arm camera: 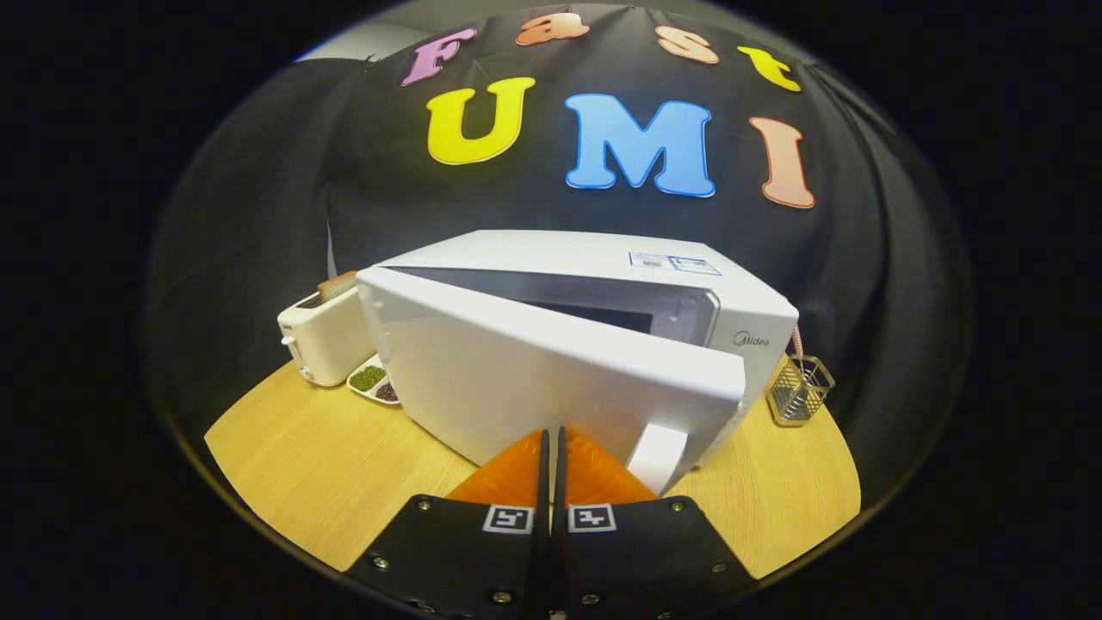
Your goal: Open the microwave, put the food inside, and close the microwave door.
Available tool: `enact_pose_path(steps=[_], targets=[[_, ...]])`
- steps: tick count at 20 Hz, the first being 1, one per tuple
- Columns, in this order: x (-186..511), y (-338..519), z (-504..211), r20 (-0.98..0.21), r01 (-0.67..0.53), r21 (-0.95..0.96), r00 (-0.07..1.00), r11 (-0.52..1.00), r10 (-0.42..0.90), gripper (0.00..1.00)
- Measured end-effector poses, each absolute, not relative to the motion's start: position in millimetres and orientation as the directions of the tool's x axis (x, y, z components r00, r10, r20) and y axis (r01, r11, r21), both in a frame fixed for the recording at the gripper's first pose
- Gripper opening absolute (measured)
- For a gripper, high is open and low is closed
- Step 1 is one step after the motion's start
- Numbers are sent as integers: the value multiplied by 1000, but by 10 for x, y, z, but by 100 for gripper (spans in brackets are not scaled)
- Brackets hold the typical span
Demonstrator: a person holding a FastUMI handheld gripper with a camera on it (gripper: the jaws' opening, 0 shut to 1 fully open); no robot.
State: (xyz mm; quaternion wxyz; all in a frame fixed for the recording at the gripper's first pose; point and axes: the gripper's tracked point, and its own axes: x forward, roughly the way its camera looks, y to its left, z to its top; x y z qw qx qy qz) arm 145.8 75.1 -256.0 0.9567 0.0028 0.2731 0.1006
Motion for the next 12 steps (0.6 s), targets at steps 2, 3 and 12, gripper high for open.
enact_pose_path(steps=[2, 3, 12], targets=[[1531, 701, -2573, -522, -177, 41, 836, 983, 173, 1], [1569, 675, -2585, -523, -170, 33, 837, 985, 162, 1], [1953, 561, -2636, -521, -127, 11, 846, 992, 114, 1]])
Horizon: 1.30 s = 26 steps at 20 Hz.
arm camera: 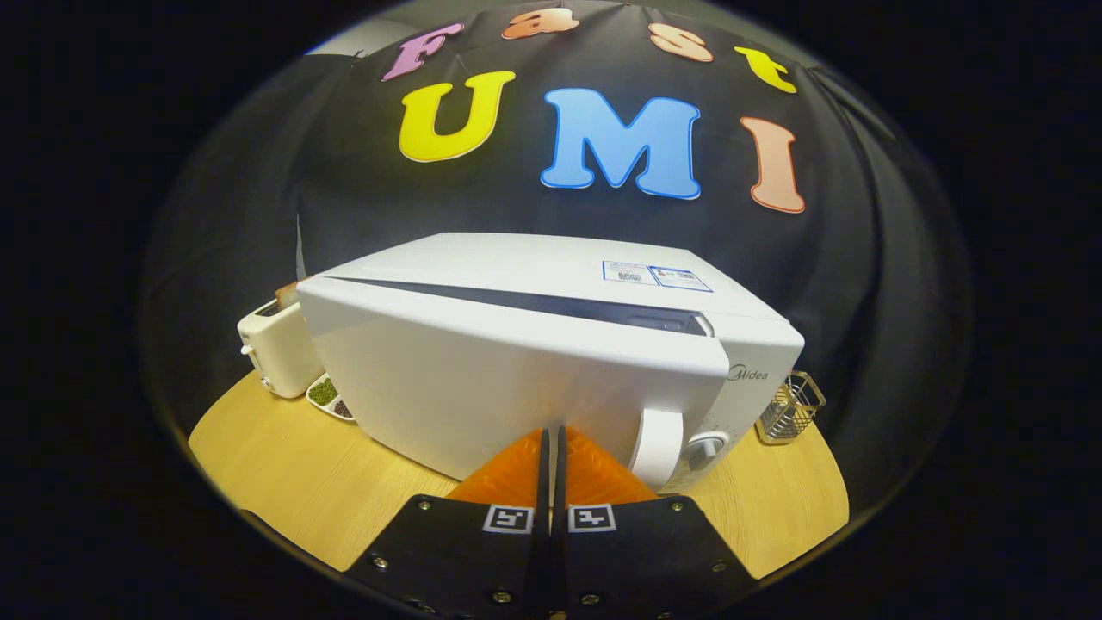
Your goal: Open the microwave, put the food inside, and close the microwave door.
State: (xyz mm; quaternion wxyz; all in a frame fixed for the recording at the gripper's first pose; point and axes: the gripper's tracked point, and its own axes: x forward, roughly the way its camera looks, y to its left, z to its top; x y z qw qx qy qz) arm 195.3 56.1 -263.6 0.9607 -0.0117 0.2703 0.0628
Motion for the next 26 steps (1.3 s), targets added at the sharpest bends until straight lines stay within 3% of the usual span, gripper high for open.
enact_pose_path(steps=[15, 26], targets=[[2195, 492, -2663, -512, -68, 20, 856, 998, 68, 1], [1795, 564, -2167, -430, -79, -52, 902, 996, 49, 1]])
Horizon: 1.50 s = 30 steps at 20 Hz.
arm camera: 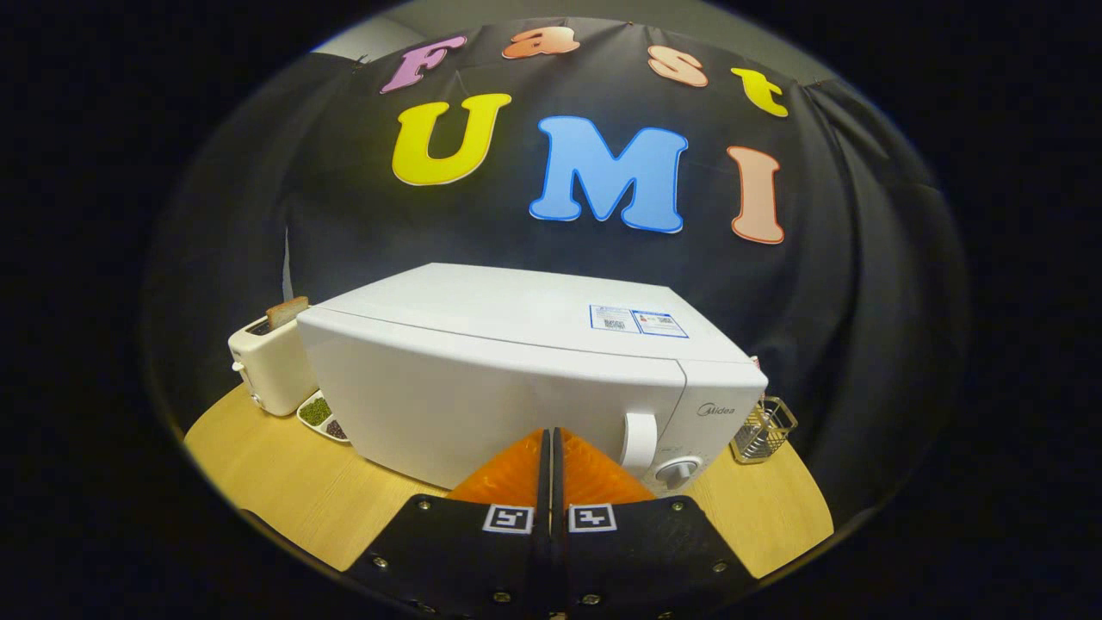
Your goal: Open the microwave, put the food inside, and close the microwave door.
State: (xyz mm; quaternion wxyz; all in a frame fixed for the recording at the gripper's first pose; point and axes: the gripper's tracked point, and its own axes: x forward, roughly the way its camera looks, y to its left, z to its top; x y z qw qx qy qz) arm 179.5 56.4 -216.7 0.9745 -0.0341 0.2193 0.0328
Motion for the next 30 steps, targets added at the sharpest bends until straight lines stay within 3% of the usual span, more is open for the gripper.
enact_pose_path(steps=[19, 21, 22, 25, 26, 28, 30], targets=[[272, 651, -1142, -260, -68, 37, 963, 997, 76, 4], [159, 663, -1103, -253, -84, 47, 963, 995, 93, 15], [111, 676, -1076, -251, -89, 54, 963, 995, 100, 34], [5, 665, -1023, -236, -91, 59, 966, 994, 102, 67], [-13, 644, -1021, -232, -82, 51, 968, 995, 92, 86], [-47, 608, -1037, -233, -65, 36, 970, 997, 71, 97], [-74, 547, -1046, -233, -37, 23, 972, 999, 42, 97]])
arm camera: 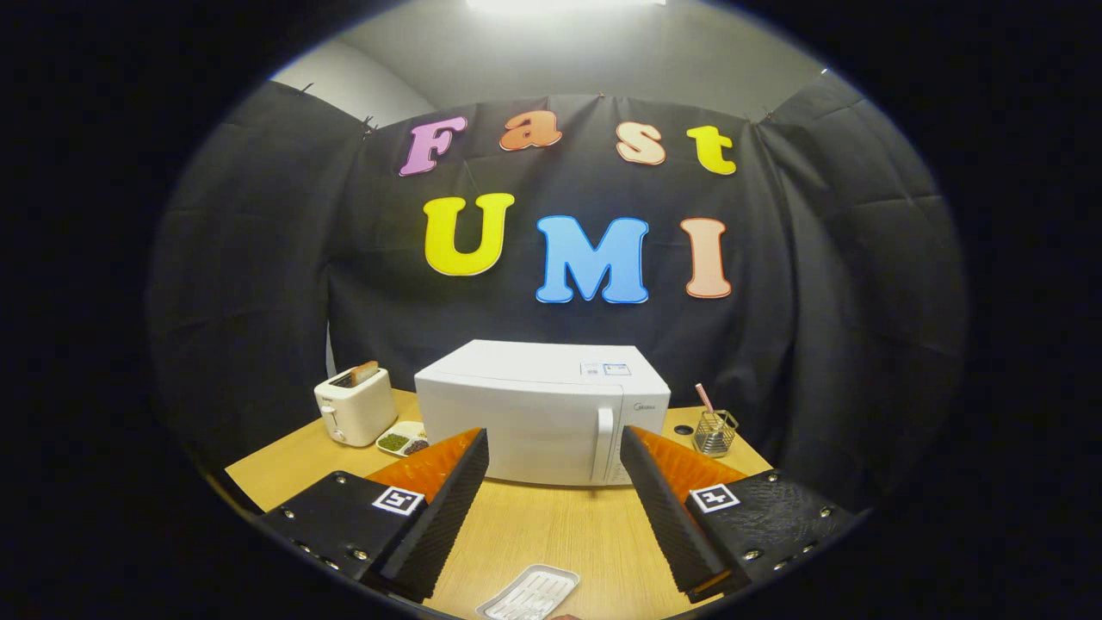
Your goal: Open the microwave, put the food inside, and close the microwave door.
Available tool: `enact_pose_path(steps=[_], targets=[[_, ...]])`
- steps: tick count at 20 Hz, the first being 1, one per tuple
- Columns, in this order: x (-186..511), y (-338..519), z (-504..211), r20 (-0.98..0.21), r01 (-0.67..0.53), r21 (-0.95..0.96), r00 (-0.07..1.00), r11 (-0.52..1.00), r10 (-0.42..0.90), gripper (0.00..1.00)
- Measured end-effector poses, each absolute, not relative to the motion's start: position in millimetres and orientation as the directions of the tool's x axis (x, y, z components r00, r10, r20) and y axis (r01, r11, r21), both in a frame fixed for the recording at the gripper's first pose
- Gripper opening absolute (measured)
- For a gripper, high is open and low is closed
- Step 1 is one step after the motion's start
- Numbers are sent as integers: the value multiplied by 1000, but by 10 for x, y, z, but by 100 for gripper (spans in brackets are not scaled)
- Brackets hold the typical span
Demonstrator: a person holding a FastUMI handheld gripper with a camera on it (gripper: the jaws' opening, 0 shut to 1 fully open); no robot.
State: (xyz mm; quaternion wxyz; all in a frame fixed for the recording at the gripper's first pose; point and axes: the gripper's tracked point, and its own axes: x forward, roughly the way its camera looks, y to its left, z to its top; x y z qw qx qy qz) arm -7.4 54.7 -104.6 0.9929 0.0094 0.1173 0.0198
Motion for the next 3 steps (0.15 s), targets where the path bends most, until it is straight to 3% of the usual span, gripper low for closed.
enact_pose_path(steps=[3], targets=[[-101, 513, -1035, -229, -16, 34, 973, 999, 23, 97]])
